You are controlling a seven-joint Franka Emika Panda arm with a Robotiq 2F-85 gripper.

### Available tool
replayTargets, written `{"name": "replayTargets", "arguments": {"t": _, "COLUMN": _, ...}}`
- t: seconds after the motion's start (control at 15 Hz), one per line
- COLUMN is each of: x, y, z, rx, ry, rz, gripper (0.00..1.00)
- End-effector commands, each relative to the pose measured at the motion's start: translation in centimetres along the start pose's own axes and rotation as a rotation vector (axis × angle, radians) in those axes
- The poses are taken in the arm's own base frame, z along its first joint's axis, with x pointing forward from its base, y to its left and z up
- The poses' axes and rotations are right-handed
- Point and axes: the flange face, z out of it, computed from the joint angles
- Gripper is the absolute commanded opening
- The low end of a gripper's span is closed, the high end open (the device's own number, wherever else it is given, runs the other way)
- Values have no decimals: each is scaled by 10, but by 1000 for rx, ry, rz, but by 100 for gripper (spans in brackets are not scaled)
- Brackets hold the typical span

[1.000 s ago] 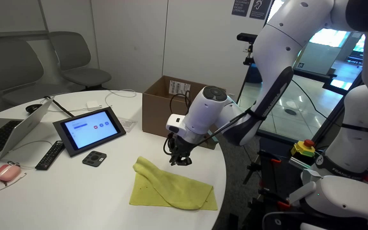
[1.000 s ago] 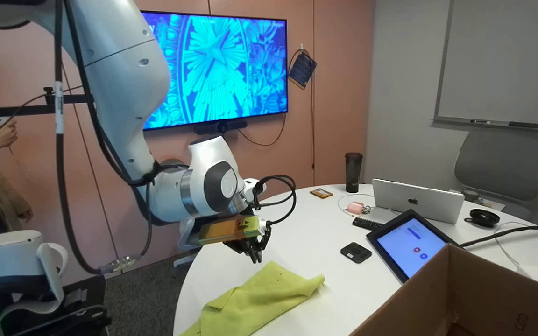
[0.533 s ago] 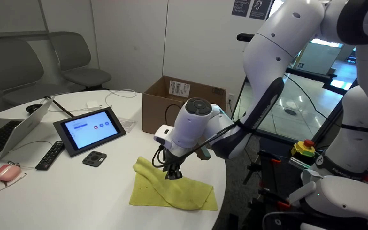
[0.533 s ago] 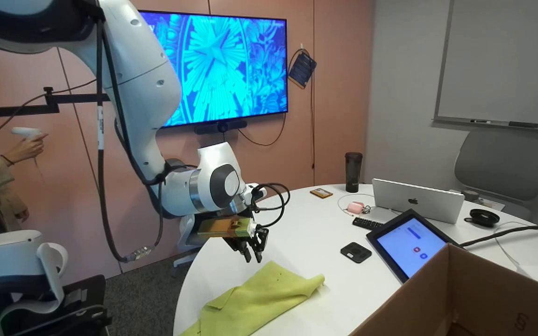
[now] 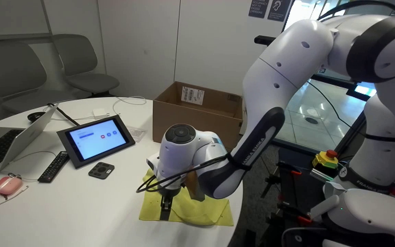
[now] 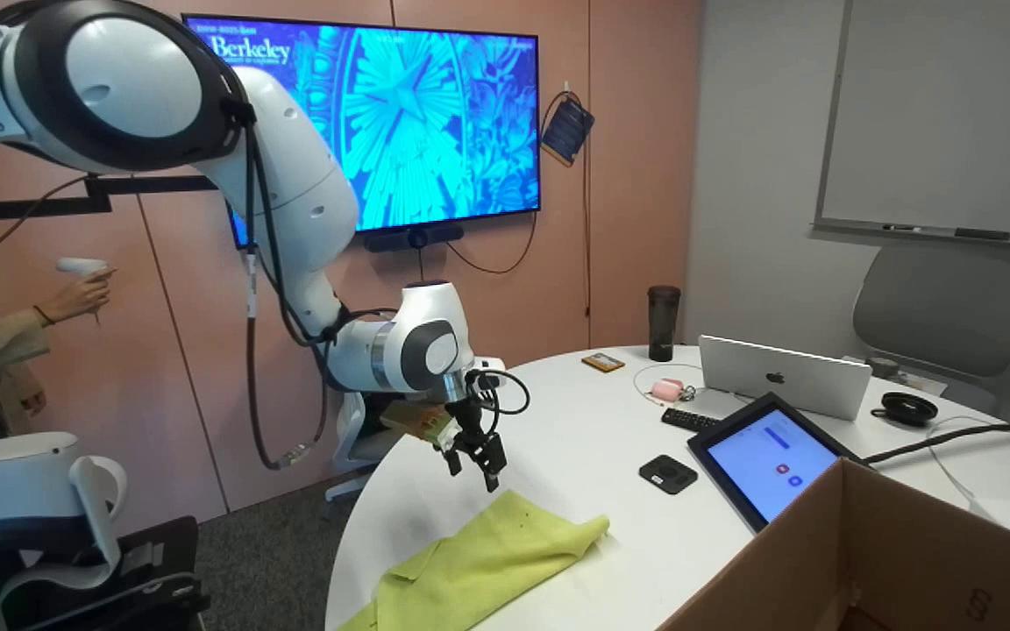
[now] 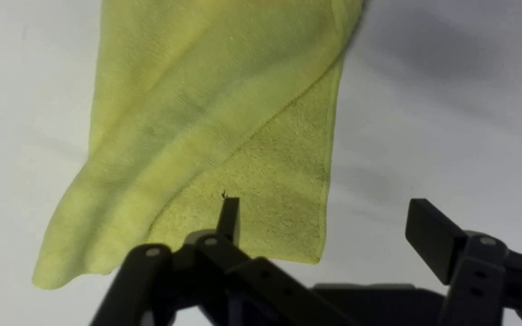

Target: Pick up the marker, put it on the towel , fold the towel together with the marker and put it in the box

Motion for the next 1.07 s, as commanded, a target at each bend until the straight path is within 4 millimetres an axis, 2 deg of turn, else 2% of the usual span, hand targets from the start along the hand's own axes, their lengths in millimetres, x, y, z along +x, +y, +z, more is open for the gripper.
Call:
{"name": "replayTargets", "arguments": {"t": 0.0, "x": 29, "y": -8, "z": 21, "rx": -25, "ry": 8, "rz": 122, "gripper": 100}}
{"name": "replayTargets", "arguments": {"t": 0.2, "x": 36, "y": -10, "z": 38, "rx": -4, "ry": -17, "rz": 161, "gripper": 100}}
{"name": "replayTargets", "arguments": {"t": 0.47, "x": 40, "y": -3, "z": 61, "rx": 5, "ry": -48, "rz": 191, "gripper": 100}}
{"name": "replayTargets", "arguments": {"t": 1.0, "x": 48, "y": 30, "z": 95, "rx": 7, "ry": -81, "rz": 249, "gripper": 100}}
